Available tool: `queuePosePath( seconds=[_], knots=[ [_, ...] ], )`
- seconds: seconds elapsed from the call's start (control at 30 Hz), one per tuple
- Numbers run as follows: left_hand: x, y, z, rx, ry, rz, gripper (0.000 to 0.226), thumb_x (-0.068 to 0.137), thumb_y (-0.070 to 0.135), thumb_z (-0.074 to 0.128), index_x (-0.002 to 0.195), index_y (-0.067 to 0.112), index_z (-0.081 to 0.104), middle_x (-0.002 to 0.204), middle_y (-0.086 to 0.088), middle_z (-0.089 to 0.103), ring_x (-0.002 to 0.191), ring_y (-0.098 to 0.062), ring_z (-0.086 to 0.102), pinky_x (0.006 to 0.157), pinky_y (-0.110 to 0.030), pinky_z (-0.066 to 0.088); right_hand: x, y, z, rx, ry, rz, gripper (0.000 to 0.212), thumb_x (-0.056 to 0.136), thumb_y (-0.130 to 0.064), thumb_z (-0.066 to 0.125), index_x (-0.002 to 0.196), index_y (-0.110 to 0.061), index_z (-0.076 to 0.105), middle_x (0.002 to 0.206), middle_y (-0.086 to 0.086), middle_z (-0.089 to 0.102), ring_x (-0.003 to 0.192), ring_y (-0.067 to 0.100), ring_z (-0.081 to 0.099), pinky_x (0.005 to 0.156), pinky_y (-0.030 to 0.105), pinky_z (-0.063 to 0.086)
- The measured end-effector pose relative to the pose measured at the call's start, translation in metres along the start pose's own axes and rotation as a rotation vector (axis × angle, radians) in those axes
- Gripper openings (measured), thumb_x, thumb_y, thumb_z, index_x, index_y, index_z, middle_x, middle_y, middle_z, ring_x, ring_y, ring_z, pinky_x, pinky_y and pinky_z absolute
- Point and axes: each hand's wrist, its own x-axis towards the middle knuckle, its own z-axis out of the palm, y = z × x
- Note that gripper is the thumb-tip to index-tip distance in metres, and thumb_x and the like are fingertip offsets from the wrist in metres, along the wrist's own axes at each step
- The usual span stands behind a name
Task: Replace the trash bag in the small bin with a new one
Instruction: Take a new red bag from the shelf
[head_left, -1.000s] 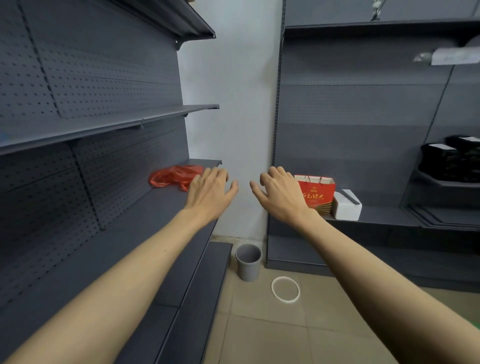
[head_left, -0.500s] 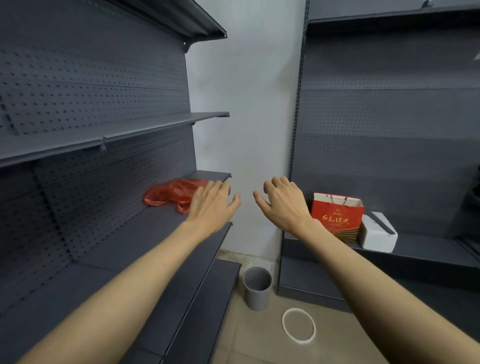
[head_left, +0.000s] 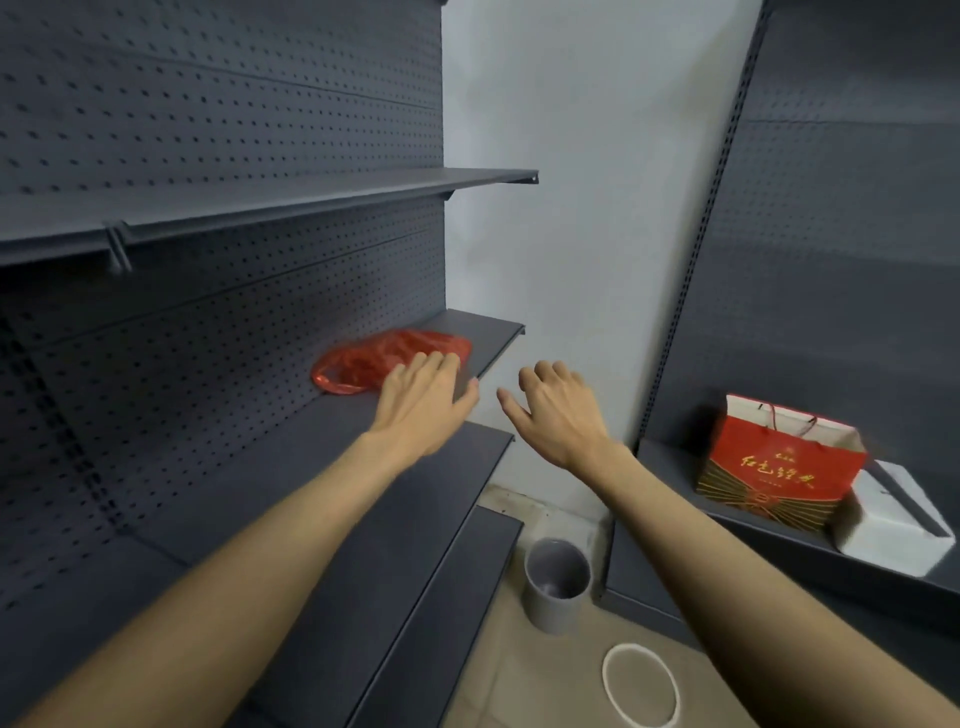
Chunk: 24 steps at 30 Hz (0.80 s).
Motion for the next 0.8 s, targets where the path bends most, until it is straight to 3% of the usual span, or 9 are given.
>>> queuePosePath(
  seconds=[0.13,0.33,0.57,0.8],
  knots=[
    [0.047,-0.046,0.029,0.064,-0.017,-0.057,0.036,0.097,0.045,0.038,0.1,0.015,0.058,0.103,-0.006,0.066,0.099,-0.026,0.058,0.084,-0.041,0.043,0.067,-0.01,0.042,0.032,-0.019,-0.055,0.048,0.097,-0.048,0.037,0.089,-0.006,0.058,0.087,0.015,0.061,0.086,0.035,0.058,0.074,0.042,0.044],
    [0.09,-0.103,0.078,0.119,-0.09,-0.171,0.042,0.098,0.044,0.035,0.104,0.012,0.06,0.104,-0.008,0.067,0.093,-0.024,0.061,0.082,-0.04,0.048,0.135,-0.013,0.103,0.081,-0.083,-0.085,0.051,0.098,-0.052,0.033,0.099,-0.008,0.059,0.098,0.014,0.064,0.096,0.032,0.058,0.083,0.041,0.044],
    [0.128,-0.142,0.129,0.175,-0.135,-0.262,0.042,0.098,0.046,0.036,0.105,0.012,0.06,0.101,-0.007,0.067,0.088,-0.021,0.061,0.075,-0.036,0.049,0.192,-0.008,0.162,0.139,-0.153,-0.114,0.052,0.097,-0.053,0.032,0.103,-0.009,0.059,0.102,0.013,0.065,0.1,0.031,0.059,0.086,0.042,0.046],
    [0.153,-0.175,0.174,0.306,-0.194,-0.426,0.045,0.097,0.047,0.037,0.108,0.012,0.062,0.105,-0.007,0.067,0.095,-0.021,0.062,0.076,-0.036,0.052,0.238,-0.003,0.231,0.238,-0.273,-0.188,0.051,0.093,-0.058,0.036,0.11,-0.013,0.056,0.111,0.012,0.065,0.107,0.032,0.059,0.086,0.041,0.045]
  ],
)
